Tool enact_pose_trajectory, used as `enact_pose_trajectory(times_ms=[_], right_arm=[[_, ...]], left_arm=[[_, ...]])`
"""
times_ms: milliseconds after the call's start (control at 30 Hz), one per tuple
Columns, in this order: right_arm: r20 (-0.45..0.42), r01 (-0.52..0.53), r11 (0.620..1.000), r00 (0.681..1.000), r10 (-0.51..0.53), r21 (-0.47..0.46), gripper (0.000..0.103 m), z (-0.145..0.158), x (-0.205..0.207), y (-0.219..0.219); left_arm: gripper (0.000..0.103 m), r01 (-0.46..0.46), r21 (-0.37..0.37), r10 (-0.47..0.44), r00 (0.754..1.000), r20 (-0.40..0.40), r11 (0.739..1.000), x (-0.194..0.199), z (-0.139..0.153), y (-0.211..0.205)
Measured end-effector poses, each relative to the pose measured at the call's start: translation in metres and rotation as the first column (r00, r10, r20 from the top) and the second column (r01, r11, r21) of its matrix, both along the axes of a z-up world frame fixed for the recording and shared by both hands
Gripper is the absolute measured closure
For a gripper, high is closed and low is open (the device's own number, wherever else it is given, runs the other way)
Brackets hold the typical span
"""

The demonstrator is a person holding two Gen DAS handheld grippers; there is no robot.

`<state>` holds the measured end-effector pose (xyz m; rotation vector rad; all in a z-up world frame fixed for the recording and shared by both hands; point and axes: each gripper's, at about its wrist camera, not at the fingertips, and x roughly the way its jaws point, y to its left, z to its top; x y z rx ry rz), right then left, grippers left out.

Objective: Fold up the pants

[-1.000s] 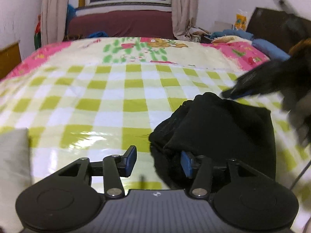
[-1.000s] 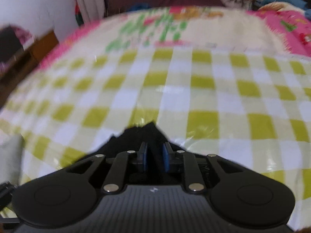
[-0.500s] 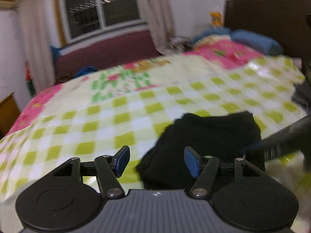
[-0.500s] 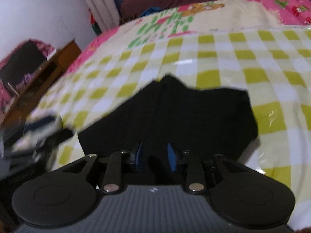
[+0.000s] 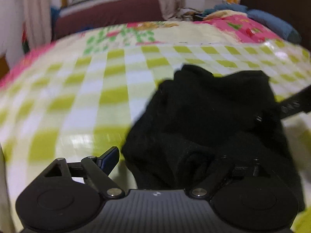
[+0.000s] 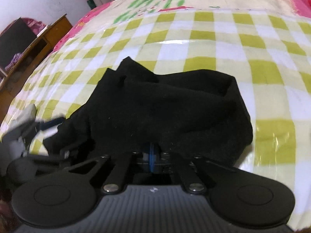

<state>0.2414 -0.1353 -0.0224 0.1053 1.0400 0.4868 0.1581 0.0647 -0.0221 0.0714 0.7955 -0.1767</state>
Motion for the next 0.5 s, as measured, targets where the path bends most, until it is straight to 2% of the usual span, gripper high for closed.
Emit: enact_pose_trajectory(times_ms=[67,133,200,233,333,367,400,500], right_arm=[[0.021,-0.059,0.997,0.998,0.061,-0.059,0.103,0.003,0.001,0.008],[0.041,-0.133,0.984,0.99,0.138,-0.118,0.103,0.006,0.0,0.016],[0.068,-0.234,0.953,0.966,0.251,-0.191,0.103,0.008,0.001,0.023],[0.063,-0.24,0.952,0.965,0.256,-0.192,0.103,0.009,0.003,0.023],[0.079,-0.17,0.977,0.98,0.181,-0.132,0.103,0.021,0.0,0.015],[0.103,-0.143,0.986,0.983,0.151,-0.088,0.094,0.027,-0.008,0.01],[0.118,-0.119,0.991,0.985,0.125,-0.058,0.089,0.032,-0.014,0.006],[0.147,-0.057,0.998,0.987,0.059,-0.015,0.086,0.039,-0.035,-0.002]], left_arm=[[0.004,-0.01,-0.017,0.01,1.0,-0.007,1.0,-0.018,-0.003,-0.005],[0.005,-0.005,0.006,0.005,1.0,0.009,1.0,-0.033,0.0,-0.014],[0.006,0.0,0.011,0.0,1.0,0.0,1.0,-0.04,0.004,-0.018],[0.011,0.002,0.017,-0.002,1.0,0.007,1.0,-0.041,0.009,-0.018],[0.013,0.0,0.022,-0.001,0.999,0.053,1.0,-0.041,0.036,-0.008],[0.013,0.005,0.023,-0.007,0.998,0.067,1.0,-0.04,0.044,-0.004],[0.013,0.014,0.028,-0.016,0.997,0.078,1.0,-0.037,0.05,-0.002],[0.013,0.033,0.078,-0.043,0.991,0.126,0.996,-0.024,0.059,-0.005]])
